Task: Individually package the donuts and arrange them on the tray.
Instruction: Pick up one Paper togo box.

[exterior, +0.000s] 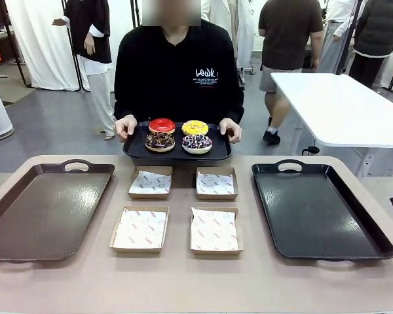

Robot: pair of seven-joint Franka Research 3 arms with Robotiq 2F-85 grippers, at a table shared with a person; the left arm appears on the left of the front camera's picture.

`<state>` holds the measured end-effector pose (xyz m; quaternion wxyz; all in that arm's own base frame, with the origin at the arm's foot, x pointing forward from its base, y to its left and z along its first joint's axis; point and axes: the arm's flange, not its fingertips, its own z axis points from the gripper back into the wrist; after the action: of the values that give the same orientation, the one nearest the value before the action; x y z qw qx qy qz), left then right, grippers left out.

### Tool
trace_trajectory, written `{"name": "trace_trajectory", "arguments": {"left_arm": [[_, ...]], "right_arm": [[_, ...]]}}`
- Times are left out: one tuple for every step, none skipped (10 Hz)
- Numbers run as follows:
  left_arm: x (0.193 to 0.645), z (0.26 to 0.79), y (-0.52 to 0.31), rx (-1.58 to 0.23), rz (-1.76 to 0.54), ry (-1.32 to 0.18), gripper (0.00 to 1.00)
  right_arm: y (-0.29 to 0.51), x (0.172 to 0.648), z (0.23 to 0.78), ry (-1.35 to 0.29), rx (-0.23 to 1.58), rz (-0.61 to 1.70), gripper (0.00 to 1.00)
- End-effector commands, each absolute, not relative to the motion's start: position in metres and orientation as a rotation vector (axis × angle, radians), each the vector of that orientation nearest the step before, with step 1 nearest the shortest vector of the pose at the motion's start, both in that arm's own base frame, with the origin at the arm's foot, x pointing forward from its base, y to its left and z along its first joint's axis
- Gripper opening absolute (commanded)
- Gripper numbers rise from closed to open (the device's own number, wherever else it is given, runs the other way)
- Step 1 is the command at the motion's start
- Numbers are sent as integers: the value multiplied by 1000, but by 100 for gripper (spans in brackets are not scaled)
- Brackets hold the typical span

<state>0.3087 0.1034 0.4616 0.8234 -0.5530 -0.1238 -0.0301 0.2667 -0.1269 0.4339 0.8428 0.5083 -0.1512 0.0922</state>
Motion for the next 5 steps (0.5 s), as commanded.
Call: {"name": "trace_trajectory", "arguments": {"left_arm": [[311, 463, 104, -1199, -75, -285, 100], [311, 463, 104, -1199, -75, -285, 100], [311, 463, 104, -1199, -75, -285, 100], [311, 463, 104, -1199, -75, -285, 100], [311, 463, 104, -1199, -75, -285, 100]], "right_arm": [[-128, 270, 434, -342, 1097, 203, 100], [-128, 270, 434, -342, 1097, 203, 100], [-128, 270, 434, -342, 1097, 203, 100], [-128, 270, 434, -342, 1097, 203, 100], [-128, 270, 434, -342, 1097, 203, 100]]}}
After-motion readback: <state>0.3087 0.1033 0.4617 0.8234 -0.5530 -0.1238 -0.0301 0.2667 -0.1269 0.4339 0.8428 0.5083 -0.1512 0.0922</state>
